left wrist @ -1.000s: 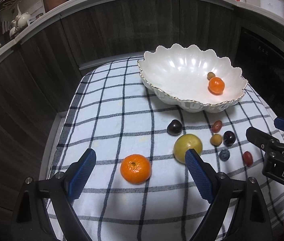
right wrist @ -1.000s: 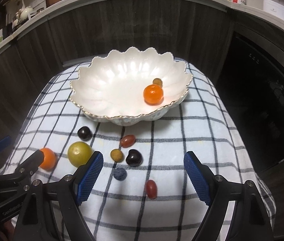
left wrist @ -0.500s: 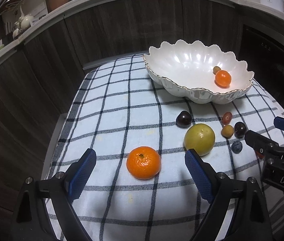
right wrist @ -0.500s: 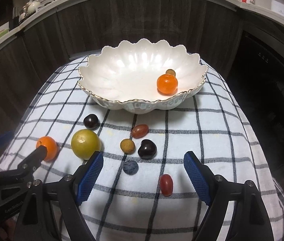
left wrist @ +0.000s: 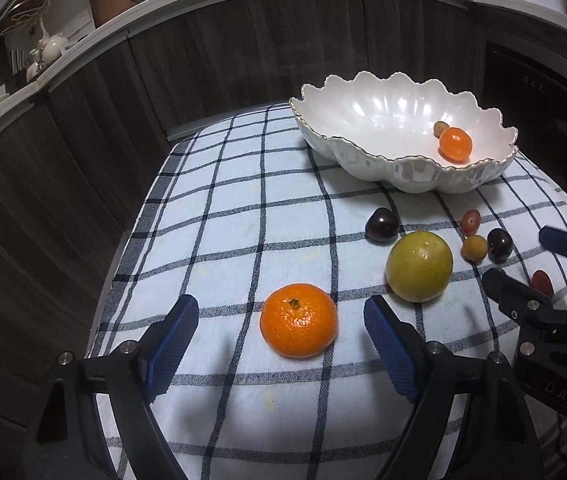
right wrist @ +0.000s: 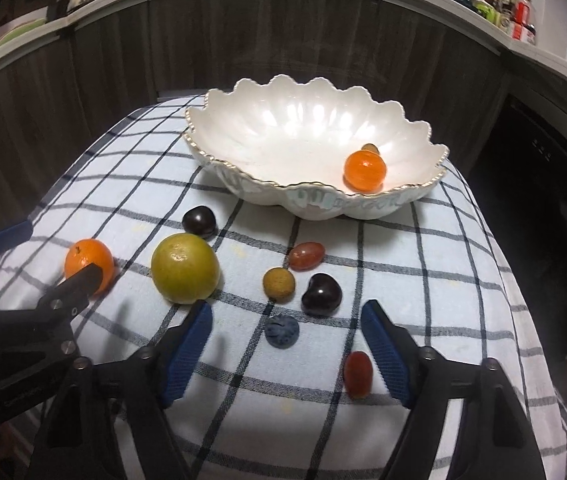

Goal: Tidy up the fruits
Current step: 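Grasp the second mandarin with the left gripper while the right gripper approaches the blue berry, then lift the mandarin with the left gripper while the right gripper grasps the blue berry, then carry the mandarin and blue berry over the white bowl with both grippers, then open both grippers to drop the mandarin and blue berry into the bowl, then withdraw both grippers from the bowl back over the table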

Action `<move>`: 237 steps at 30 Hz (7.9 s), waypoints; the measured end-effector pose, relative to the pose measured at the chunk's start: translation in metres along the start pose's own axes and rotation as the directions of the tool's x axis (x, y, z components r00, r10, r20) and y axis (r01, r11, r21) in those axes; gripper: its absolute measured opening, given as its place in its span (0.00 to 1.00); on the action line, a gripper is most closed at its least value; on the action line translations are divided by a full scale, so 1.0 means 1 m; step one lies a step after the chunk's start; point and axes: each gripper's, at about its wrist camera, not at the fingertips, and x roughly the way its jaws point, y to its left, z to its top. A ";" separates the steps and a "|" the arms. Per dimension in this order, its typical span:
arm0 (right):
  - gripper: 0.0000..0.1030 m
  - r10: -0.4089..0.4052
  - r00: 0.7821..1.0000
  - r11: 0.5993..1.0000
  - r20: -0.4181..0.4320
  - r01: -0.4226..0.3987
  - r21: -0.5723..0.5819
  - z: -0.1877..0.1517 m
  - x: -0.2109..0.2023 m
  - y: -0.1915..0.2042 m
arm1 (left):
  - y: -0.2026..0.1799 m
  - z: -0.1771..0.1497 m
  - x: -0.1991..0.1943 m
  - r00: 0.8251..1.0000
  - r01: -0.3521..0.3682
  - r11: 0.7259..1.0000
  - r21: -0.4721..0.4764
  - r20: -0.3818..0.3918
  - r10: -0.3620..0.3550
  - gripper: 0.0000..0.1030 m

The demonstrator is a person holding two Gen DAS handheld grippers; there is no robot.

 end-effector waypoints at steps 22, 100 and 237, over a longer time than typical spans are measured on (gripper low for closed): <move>0.56 0.059 0.996 0.998 -0.068 -0.057 0.038 -0.010 0.028 -0.004 | -0.005 -0.004 0.024 0.999 0.008 1.000 0.017 -0.034 -0.007 0.61; 0.23 0.071 0.991 0.995 0.114 -0.078 0.061 0.036 -0.041 -0.031 | -0.030 0.062 -0.050 0.995 0.001 0.997 0.082 0.101 -0.009 0.44; 0.75 -0.036 0.992 0.969 0.123 0.005 0.247 0.085 -0.061 -0.104 | -0.052 0.127 -0.063 0.991 0.030 0.999 -0.025 0.131 -0.026 0.98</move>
